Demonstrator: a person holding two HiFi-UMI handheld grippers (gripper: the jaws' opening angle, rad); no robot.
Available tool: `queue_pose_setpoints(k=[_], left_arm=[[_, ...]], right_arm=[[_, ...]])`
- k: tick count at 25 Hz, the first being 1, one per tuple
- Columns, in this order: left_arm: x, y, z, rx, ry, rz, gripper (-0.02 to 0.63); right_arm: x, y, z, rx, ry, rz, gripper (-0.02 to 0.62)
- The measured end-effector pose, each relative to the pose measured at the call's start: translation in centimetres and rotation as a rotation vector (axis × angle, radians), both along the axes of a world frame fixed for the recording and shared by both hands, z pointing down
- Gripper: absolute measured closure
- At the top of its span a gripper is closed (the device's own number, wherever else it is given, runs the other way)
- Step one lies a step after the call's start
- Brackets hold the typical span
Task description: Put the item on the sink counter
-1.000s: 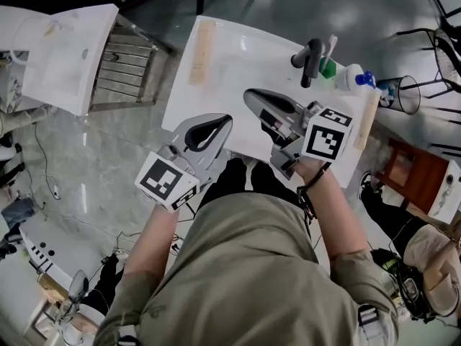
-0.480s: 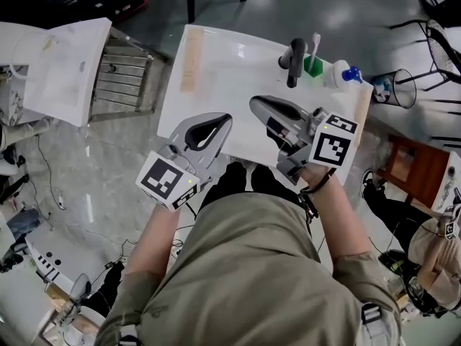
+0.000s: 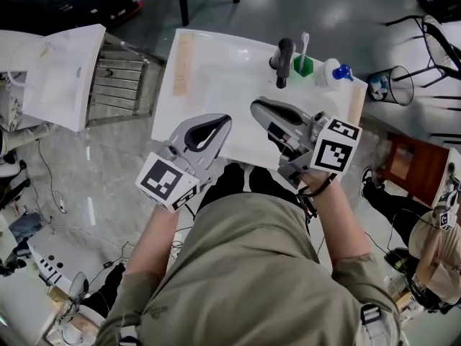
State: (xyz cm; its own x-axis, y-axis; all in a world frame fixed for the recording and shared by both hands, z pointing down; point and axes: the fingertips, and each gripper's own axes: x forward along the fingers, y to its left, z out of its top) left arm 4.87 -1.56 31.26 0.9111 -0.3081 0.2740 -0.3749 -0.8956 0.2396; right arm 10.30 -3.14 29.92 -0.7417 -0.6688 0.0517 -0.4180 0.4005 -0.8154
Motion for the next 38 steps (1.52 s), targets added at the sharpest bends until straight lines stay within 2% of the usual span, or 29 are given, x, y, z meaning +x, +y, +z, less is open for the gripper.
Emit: queue_pose_setpoints(k=[15, 38], left_arm=[[2.3, 0.9, 0.0, -0.005, -0.004, 0.018, 0.6], [3.9, 1.5, 1.0, -0.021, -0.013, 0.036, 0.6]], right_arm=[[2.7, 1.1, 0.0, 0.022, 0.065, 0.018, 0.584], [3.8, 2.0, 1.9, -0.026, 0.071, 0.028, 0.584]])
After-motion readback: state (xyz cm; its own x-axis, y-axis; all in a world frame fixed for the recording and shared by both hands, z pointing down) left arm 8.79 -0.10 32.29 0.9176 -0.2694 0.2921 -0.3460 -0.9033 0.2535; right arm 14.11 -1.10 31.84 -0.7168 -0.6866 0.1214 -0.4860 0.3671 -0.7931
